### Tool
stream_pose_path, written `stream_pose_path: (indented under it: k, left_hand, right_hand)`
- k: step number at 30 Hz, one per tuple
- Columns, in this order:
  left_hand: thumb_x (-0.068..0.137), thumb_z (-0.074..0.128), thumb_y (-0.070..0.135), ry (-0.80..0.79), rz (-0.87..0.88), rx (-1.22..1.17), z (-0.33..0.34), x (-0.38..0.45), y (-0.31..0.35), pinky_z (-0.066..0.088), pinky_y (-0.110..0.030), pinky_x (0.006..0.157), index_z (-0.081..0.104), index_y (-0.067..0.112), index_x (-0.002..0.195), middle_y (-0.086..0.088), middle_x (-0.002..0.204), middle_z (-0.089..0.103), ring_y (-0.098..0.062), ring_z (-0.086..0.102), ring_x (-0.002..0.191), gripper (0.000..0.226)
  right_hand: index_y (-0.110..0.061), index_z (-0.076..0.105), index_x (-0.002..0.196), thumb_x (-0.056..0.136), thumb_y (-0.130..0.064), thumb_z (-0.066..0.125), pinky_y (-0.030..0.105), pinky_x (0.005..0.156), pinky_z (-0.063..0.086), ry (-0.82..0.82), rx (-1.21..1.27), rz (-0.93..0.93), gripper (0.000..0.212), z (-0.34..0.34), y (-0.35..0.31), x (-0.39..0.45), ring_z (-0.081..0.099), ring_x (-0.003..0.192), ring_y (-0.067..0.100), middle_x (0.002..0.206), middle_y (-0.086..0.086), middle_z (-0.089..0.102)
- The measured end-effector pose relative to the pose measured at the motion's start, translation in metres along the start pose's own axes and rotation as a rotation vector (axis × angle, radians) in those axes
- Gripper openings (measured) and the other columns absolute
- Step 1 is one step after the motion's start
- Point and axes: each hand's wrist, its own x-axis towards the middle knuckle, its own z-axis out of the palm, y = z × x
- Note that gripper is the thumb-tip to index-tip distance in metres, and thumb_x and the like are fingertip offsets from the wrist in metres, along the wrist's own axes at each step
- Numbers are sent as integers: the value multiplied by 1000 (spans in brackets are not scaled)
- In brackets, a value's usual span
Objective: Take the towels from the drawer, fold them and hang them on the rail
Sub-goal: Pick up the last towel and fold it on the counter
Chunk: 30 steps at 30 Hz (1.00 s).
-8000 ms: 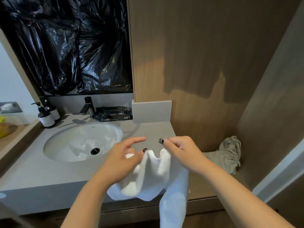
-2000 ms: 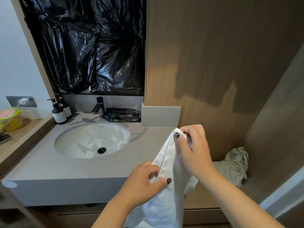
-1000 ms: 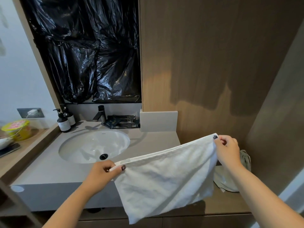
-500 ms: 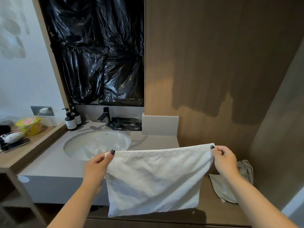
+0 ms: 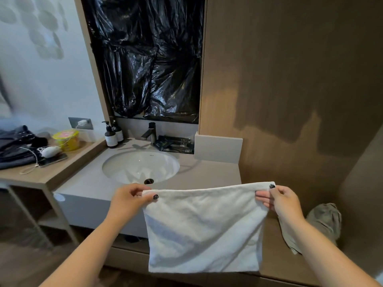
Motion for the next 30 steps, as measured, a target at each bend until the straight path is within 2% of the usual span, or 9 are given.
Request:
stream_pose_path:
  k: [5, 9, 12, 18, 21, 23, 25, 27, 30]
  left_hand:
    - [81, 81, 30, 9, -9, 33, 1, 22, -19, 57, -35, 58, 72, 25, 83, 1, 80, 70, -14, 69, 56, 11]
    - [89, 72, 27, 46, -34, -33, 12, 50, -36, 58, -37, 63, 66, 25, 90, 0, 95, 68, -14, 73, 62, 7]
    - [90, 70, 24, 26, -57, -55, 20, 76, -46, 60, -41, 69, 64, 24, 93, 0, 93, 70, -12, 74, 66, 7]
    - [91, 67, 17, -12, -47, -91, 33, 134, -54, 58, -36, 75, 65, 25, 89, 6, 79, 74, -7, 73, 70, 9]
    - [93, 66, 13, -51, -55, -128, 39, 161, -56, 58, -38, 79, 64, 25, 91, 2, 87, 72, -9, 74, 72, 11]
    - [93, 65, 11, -84, -44, -142, 40, 175, -59, 59, -39, 79, 64, 23, 92, -2, 93, 71, -10, 75, 74, 12]
    - [94, 64, 10, -125, -48, -149, 41, 188, -64, 59, -40, 79, 63, 21, 94, -5, 97, 70, -11, 75, 75, 11]
    - [94, 64, 10, -160, -46, -135, 41, 201, -68, 60, -43, 80, 62, 20, 96, -5, 98, 69, -11, 75, 77, 10]
    - [94, 64, 11, -198, -36, -103, 45, 216, -74, 59, -43, 79, 61, 19, 98, 0, 96, 70, -14, 75, 80, 9]
  right_hand:
    - [-8, 60, 104, 105, -23, 45, 38, 79, 56, 28, 38, 31, 21, 23, 20, -3, 74, 86, 20, 85, 3, 77]
    - [-7, 60, 109, 104, -23, 46, 35, 79, 55, 30, 27, 70, 21, 37, 38, 7, 72, 93, 20, 92, 5, 77]
    - [-9, 60, 109, 104, -25, 46, 32, 77, 54, 51, 21, 88, 21, 47, 44, 17, 72, 94, 16, 95, 3, 77]
    - [-11, 55, 108, 101, -21, 54, 32, 83, 53, 128, 73, 99, 13, 69, 41, 41, 72, 93, 11, 91, 2, 77]
    - [-12, 56, 111, 94, -17, 65, 32, 84, 53, 172, 91, 122, 20, 82, 41, 54, 70, 99, 16, 99, 7, 75]
    - [-19, 61, 105, 88, -19, 73, 35, 84, 53, 209, 55, 125, 20, 94, 41, 59, 67, 98, 20, 101, 7, 72]
    - [-25, 69, 88, 86, -18, 74, 37, 79, 50, 210, 42, 104, 8, 106, 42, 64, 64, 91, 22, 92, 6, 70]
    - [-27, 73, 78, 87, -16, 71, 38, 74, 45, 190, 29, 71, 14, 116, 43, 69, 60, 84, 21, 82, 7, 66]
    - [-26, 73, 78, 88, -19, 72, 38, 71, 44, 191, 23, 62, 12, 126, 44, 72, 59, 82, 25, 79, 14, 62]
